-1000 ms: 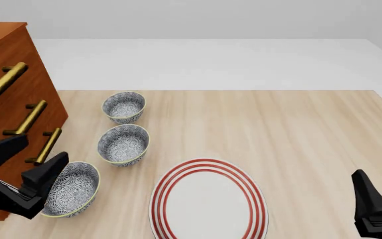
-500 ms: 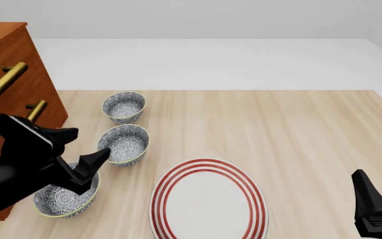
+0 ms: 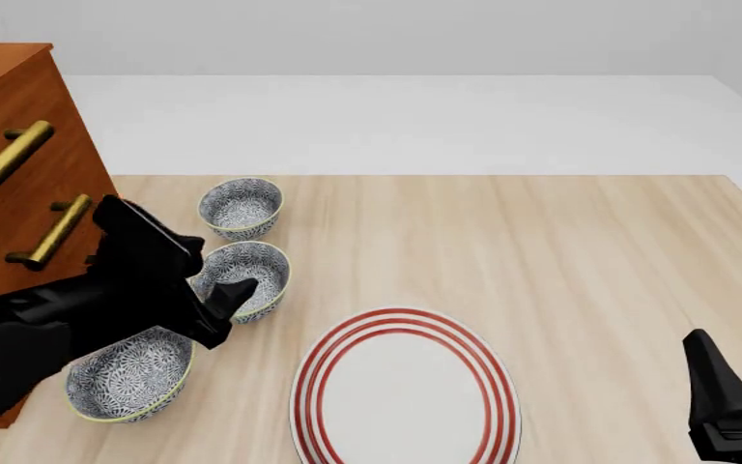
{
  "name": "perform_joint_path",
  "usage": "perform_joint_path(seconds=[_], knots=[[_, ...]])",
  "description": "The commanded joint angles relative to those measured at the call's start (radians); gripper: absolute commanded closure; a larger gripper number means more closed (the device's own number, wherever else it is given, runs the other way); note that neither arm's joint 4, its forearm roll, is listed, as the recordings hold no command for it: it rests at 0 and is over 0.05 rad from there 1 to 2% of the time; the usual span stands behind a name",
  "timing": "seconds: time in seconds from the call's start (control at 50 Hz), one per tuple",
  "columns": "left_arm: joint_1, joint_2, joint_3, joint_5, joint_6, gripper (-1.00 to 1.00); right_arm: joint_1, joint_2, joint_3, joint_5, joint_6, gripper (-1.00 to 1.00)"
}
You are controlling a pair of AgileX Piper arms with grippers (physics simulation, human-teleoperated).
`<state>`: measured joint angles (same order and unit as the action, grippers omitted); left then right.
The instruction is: Pick up the bowl and put it in the middle on the plate.
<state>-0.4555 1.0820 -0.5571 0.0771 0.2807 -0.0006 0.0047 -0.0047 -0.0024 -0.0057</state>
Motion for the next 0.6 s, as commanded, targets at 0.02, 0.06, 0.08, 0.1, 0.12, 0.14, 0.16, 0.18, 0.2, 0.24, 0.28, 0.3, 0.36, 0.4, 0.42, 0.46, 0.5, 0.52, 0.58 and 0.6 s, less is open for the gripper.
perform_joint_path(seconds=[0.02,0.06,0.08,0.1,0.12,0.14,0.16,0.18,0.2,0.24,0.28,0.3,0.36,0.4,0.42,0.46,0.5,0.52,0.58,0.6], knots=[[0.003,0.149,-0.009,-0.041,0.097,-1.0,0.0,0.002,0.002,-0.003,0.001,-1.0],[0.017,0.17,-0.005,-0.06,0.105,-1.0,0.0,0.0,0.0,0.0,-0.001,-1.0],[0.019,0.176,-0.009,-0.062,0.104,-1.0,0.0,-0.001,0.0,0.0,-0.002,-1.0],[0.032,0.187,-0.005,-0.073,0.118,-1.0,0.0,0.001,0.001,-0.001,0.0,-1.0],[0.042,0.199,-0.002,-0.083,0.123,-1.0,0.0,0.0,0.001,0.0,0.001,-1.0],[0.048,0.214,0.001,-0.092,0.129,-1.0,0.0,0.0,0.001,0.0,0.001,-1.0],[0.047,0.22,0.009,-0.105,0.142,-1.0,0.0,-0.001,0.0,0.002,0.001,-1.0],[0.044,0.229,0.012,-0.113,0.147,-1.0,0.0,-0.001,-0.001,0.002,0.0,-1.0],[0.039,0.231,0.011,-0.113,0.145,-1.0,0.0,-0.001,0.0,0.0,-0.001,-1.0],[0.022,0.247,-0.003,-0.098,0.124,-1.0,0.0,-0.001,0.0,0.001,0.0,-1.0],[0.026,0.249,-0.008,-0.094,0.128,-1.0,0.0,0.001,0.001,-0.002,0.001,-1.0],[0.026,0.25,-0.012,-0.093,0.129,-1.0,0.0,0.001,0.001,-0.002,0.0,-1.0],[0.035,0.257,-0.009,-0.102,0.143,-1.0,0.0,0.001,0.001,-0.002,-0.001,-1.0],[0.051,0.266,0.009,-0.131,0.165,-1.0,0.0,0.0,0.0,0.0,0.001,-1.0],[0.051,0.275,0.015,-0.141,0.173,-1.0,0.0,0.0,0.0,-0.001,0.0,-1.0],[0.049,0.29,0.023,-0.157,0.178,-1.0,0.0,-0.001,-0.001,0.001,-0.002,-1.0],[0.055,0.294,0.022,-0.162,0.191,-1.0,0.0,0.001,0.0,-0.001,0.0,-1.0],[0.058,0.298,0.018,-0.162,0.195,-1.0,0.0,0.0,-0.001,0.001,0.0,-1.0],[0.07,0.298,0.01,-0.158,0.201,-1.0,0.0,0.002,0.002,-0.005,-0.001,-1.0],[0.072,0.299,0.014,-0.161,0.21,-1.0,0.0,0.001,0.001,-0.002,0.0,-1.0]])
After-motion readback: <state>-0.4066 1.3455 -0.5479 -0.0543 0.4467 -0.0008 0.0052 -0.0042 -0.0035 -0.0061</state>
